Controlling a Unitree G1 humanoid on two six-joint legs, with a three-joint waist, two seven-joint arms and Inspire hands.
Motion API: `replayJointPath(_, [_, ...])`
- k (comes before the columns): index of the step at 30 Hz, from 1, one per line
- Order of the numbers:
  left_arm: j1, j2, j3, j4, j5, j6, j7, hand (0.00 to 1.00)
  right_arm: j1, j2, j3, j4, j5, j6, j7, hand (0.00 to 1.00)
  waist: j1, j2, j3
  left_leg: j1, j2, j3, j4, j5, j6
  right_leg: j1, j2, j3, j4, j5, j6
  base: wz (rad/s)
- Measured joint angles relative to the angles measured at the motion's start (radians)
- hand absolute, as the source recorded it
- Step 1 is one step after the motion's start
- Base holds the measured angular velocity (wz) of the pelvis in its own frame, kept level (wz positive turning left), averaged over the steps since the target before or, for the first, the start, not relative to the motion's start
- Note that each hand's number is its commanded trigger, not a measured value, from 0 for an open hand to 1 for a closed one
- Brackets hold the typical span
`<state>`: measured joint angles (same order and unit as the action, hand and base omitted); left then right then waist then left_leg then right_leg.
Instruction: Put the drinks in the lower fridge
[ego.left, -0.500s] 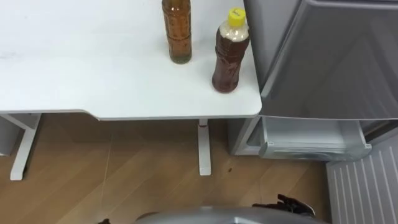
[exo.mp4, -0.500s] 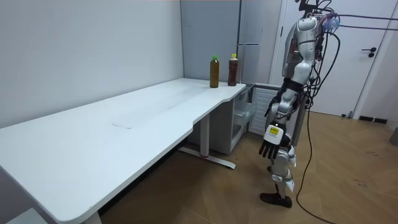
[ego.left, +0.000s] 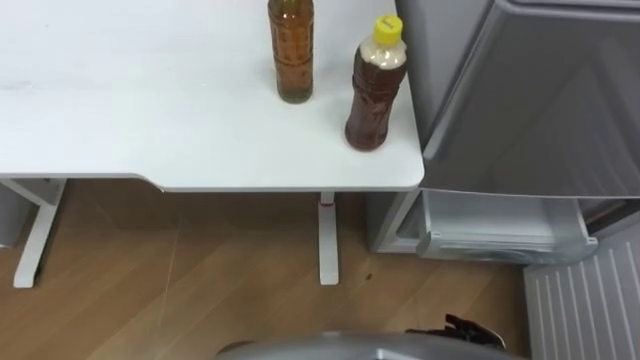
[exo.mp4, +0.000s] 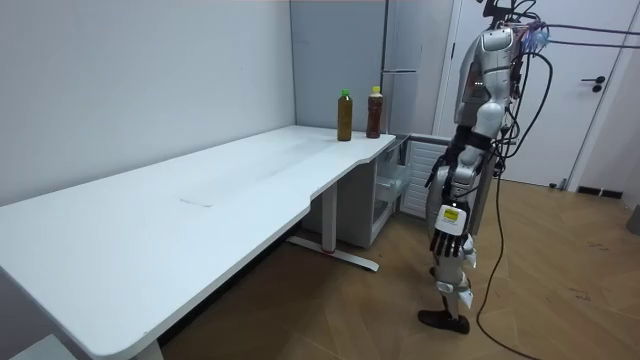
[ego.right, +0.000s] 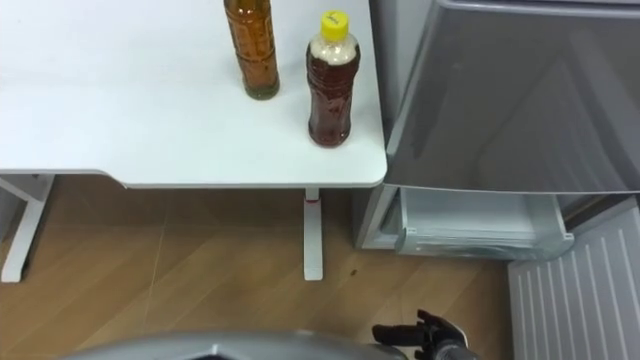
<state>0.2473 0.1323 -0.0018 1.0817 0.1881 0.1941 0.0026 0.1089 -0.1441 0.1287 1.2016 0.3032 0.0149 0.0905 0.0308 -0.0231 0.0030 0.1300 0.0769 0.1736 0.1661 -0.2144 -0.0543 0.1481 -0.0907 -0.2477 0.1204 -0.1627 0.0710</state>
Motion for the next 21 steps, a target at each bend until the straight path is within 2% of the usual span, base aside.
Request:
replayJointPath(5, [-0.004, 0.000, 0.002, -0.007, 0.000, -0.014, 0.049, 0.00, 0.000, 0.001, 0.004, -0.001, 0.004, -0.004, 0.000, 0.00, -0.004, -0.010, -0.0020, -0.003, -0.001, -0.014, 0.003, 0.000, 0.000, 0.012, 0.000, -0.003, -0.001, 0.000, 0.000, 0.06])
replayJointPath(10, [-0.004, 0.004, 0.003, -0.011, 0.002, -0.047, 0.104, 0.00, 0.000, 0.001, 0.006, -0.002, 0.001, -0.015, 0.015, 0.00, -0.004, -0.018, 0.0042, -0.020, -0.001, -0.025, 0.024, -0.001, 0.000, 0.012, 0.000, -0.009, 0.000, 0.000, 0.000, 0.07])
replayJointPath(13, [-0.006, 0.006, 0.023, -0.010, -0.007, -0.071, 0.128, 0.00, 0.000, 0.002, 0.006, -0.001, 0.001, -0.025, 0.022, 0.00, -0.005, -0.018, 0.0059, -0.037, -0.001, -0.043, 0.038, -0.006, 0.002, 0.010, 0.000, -0.027, 0.000, 0.000, 0.000, 0.19])
replayJointPath(17, [-0.002, 0.019, 0.067, -0.007, -0.156, -0.095, 0.166, 0.00, 0.002, 0.002, 0.006, 0.000, 0.000, -0.027, 0.022, 0.00, 0.001, -0.021, 0.0068, -0.036, -0.001, -0.046, 0.038, -0.007, 0.002, 0.012, 0.000, -0.028, 0.001, 0.000, 0.000, 0.01])
replayJointPath(19, [-0.002, 0.015, 0.104, -0.021, -0.251, -0.124, 0.183, 0.00, 0.003, 0.002, 0.006, 0.000, 0.001, -0.028, 0.022, 0.00, 0.002, -0.021, 0.0066, -0.034, -0.001, -0.045, 0.038, -0.006, 0.002, 0.014, -0.001, -0.029, 0.003, 0.000, 0.000, 0.00])
replayJointPath(21, [-0.005, 0.009, 0.120, -0.043, -0.361, -0.172, 0.199, 0.00, 0.010, 0.002, 0.005, -0.001, 0.005, -0.038, 0.022, 0.00, 0.003, -0.018, 0.0049, -0.031, -0.001, -0.045, 0.037, -0.006, 0.002, 0.015, -0.001, -0.027, 0.005, 0.000, 0.000, 0.00])
